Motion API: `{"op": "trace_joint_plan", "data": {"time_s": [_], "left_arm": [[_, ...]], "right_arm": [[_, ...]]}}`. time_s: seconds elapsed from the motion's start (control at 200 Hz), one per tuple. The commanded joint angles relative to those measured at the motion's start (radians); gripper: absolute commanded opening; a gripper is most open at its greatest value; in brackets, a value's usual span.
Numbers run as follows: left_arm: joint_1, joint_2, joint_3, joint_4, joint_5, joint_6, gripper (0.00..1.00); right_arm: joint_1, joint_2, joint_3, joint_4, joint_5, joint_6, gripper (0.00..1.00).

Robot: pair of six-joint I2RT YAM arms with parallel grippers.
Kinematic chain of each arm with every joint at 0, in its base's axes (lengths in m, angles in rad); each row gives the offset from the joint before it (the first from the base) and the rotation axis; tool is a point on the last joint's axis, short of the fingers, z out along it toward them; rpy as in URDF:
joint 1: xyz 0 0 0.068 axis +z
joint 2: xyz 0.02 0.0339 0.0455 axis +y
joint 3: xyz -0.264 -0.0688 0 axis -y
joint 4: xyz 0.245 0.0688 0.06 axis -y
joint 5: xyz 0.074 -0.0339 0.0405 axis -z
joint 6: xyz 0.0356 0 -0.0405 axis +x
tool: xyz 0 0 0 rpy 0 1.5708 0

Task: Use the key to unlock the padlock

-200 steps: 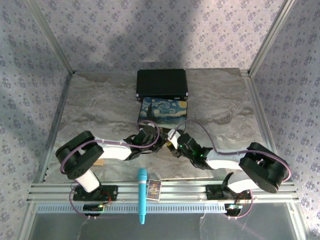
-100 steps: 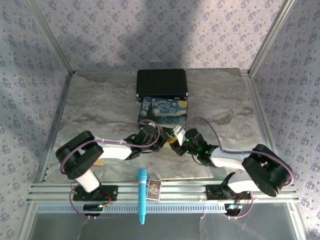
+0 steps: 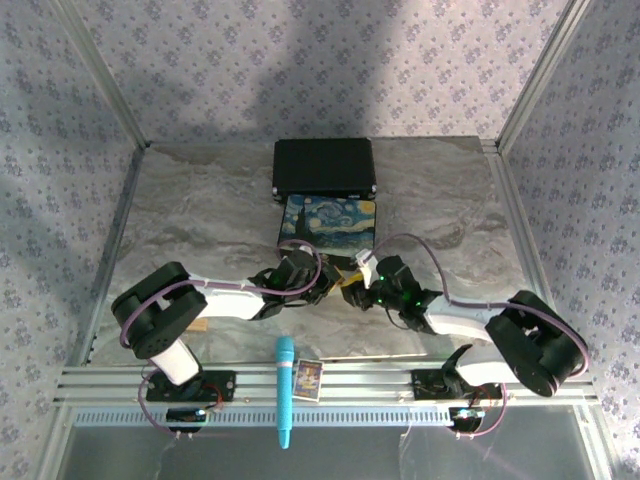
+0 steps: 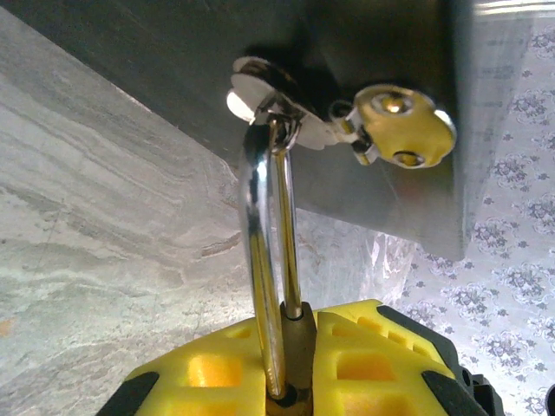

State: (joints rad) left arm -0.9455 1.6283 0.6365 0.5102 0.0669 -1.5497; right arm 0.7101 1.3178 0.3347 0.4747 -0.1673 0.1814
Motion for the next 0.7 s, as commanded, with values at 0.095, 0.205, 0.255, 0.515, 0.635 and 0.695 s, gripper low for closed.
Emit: {"op": "trace_joint_plan", "data": {"time_s": [0.095, 0.205, 0.255, 0.515, 0.635, 0.695], "left_arm": [[-0.009, -0.007, 0.014, -0.102, 0.010, 0.032, 0.00], [-0.007, -0.002, 0.021, -0.112, 0.008, 0.035, 0.00], [-0.007, -0.005, 0.024, -0.127, 0.000, 0.039, 0.00], [-0.009, 0.010, 0.029, -0.191, -0.034, 0.040, 0.00], [-0.007, 0.013, 0.031, -0.220, -0.057, 0.057, 0.00], [-0.007, 0.013, 0.041, -0.253, -0.065, 0.077, 0.00]], "right_arm": [[0.069, -0.016, 0.004, -0.059, 0.261, 0.000, 0.48], [0.093, -0.023, 0.000, -0.064, 0.306, 0.007, 0.57], [0.080, -0.042, -0.010, -0.070, 0.303, 0.030, 0.60], [0.001, -0.320, -0.036, -0.289, 0.307, 0.305, 0.99], [-0.015, -0.443, -0.026, -0.432, 0.462, 0.498, 0.99], [-0.038, -0.463, -0.001, -0.501, 0.499, 0.576, 0.99]]}}
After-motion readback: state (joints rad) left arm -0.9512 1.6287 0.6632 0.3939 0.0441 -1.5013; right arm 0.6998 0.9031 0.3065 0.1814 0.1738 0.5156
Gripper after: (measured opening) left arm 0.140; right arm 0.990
